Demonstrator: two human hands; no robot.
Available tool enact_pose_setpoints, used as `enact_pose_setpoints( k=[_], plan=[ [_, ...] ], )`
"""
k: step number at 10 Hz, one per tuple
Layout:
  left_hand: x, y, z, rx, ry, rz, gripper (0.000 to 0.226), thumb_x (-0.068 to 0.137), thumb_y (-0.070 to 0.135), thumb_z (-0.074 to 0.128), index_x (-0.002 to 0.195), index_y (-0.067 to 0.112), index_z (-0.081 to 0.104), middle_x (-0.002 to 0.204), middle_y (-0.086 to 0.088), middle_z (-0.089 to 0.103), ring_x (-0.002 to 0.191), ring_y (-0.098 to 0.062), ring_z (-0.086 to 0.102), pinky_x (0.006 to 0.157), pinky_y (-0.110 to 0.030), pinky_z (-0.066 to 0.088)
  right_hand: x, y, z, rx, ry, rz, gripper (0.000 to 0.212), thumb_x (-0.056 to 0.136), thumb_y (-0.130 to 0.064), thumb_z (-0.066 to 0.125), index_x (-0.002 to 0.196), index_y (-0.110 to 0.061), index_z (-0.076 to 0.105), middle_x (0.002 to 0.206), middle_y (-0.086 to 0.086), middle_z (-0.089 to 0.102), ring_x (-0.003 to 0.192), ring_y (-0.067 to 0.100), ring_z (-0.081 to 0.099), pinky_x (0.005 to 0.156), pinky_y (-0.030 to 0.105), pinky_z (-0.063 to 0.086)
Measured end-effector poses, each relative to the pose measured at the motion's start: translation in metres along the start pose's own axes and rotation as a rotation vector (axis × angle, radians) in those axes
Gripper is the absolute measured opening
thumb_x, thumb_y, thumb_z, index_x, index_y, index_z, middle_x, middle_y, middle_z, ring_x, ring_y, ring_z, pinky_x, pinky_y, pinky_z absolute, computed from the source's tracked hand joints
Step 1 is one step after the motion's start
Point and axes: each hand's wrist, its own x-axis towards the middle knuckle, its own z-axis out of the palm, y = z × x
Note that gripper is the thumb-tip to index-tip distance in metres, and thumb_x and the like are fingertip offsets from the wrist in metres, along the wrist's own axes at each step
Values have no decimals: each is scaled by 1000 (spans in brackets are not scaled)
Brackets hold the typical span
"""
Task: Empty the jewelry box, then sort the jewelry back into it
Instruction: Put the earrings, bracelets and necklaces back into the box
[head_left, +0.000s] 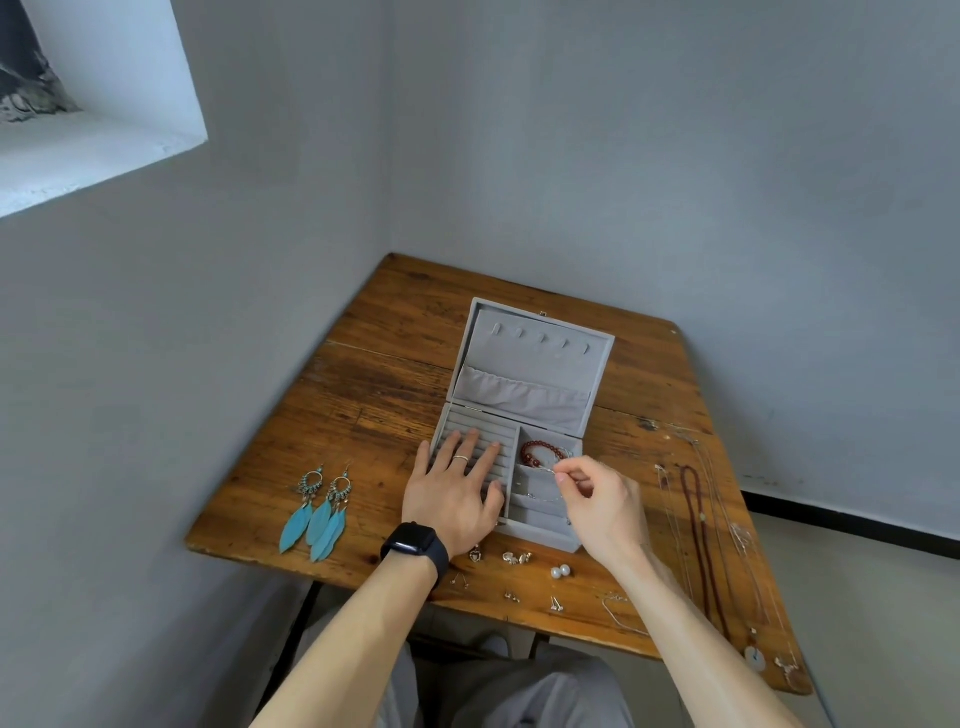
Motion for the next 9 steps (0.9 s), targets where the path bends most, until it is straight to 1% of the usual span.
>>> enact_pose_setpoints(
  k=[1, 2, 3, 4, 5, 6, 7, 8, 9],
  plan=[
    [0, 0, -1, -4, -1, 5, 68, 93, 52, 5, 159, 36, 8, 168, 3, 10, 154, -18, 3, 123, -50, 3, -3, 15, 2, -163, -22, -48, 15, 93, -15, 66, 105, -20, 73, 98, -5, 71, 89, 12, 58, 81, 31, 53],
    [0, 0, -1, -8, 2, 4, 68, 94, 53, 5, 159, 36, 8, 168, 2, 10, 154, -18, 3, 124, -50, 2, -3, 19, 6, -281, -45, -119, 17, 94, -17, 65, 108, -18, 74, 100, -3, 68, 91, 12, 50, 77, 26, 47],
    [0, 0, 0, -5, 4, 3, 68, 93, 53, 3, 159, 36, 8, 168, 2, 10, 154, -19, 4, 124, -50, 3, 1, 17, 8, -336, -65, -129, 17, 92, -20, 68, 107, -17, 76, 97, -5, 61, 91, 12, 47, 78, 23, 44],
    [-1, 0, 1, -5, 12, 4, 70, 91, 53, 0, 159, 36, 8, 168, 2, 11, 154, -18, 4, 124, -50, 3, 1, 16, 5, -275, -67, -53, 20, 93, -21, 67, 111, -16, 75, 98, -6, 51, 93, 10, 47, 83, 21, 41],
    [0, -1, 1, -13, 12, 4, 68, 93, 53, 4, 159, 36, 9, 168, 2, 11, 154, -19, 4, 124, -50, 2, -9, 20, 1, -225, -42, 1, 26, 94, -19, 62, 118, -15, 72, 108, -5, 50, 99, 9, 48, 86, 19, 38],
    [2, 0, 3, -4, 13, -3, 68, 93, 53, 4, 159, 37, 9, 168, 3, 11, 154, -18, 4, 124, -50, 2, -21, 22, 2, -261, -85, -10, 34, 96, -20, 58, 129, -15, 66, 125, -3, 52, 107, 8, 43, 101, 31, 43],
    [2, -1, 6, -10, 7, -6, 67, 94, 53, 6, 159, 37, 10, 168, 3, 11, 154, -18, 4, 124, -49, 2, -25, 19, 5, -273, -150, 28, 37, 99, -22, 52, 134, -17, 62, 140, -1, 47, 124, 14, 45, 115, 41, 36],
    [1, -1, 7, -20, -8, -12, 67, 95, 53, 5, 159, 36, 10, 168, 3, 9, 154, -18, 3, 124, -49, 1, -30, 17, 8, -222, -149, 67, 36, 101, -25, 50, 135, -20, 62, 144, -4, 45, 130, 14, 44, 108, 30, 37],
    [-2, 1, 6, -27, -16, -20, 67, 95, 54, 5, 159, 36, 9, 168, 3, 6, 155, -18, 1, 124, -49, 1, -49, 14, 5, -65, -12, 87, 31, 100, -25, 55, 130, -23, 63, 132, -10, 51, 121, 6, 47, 99, 22, 40]
  ],
)
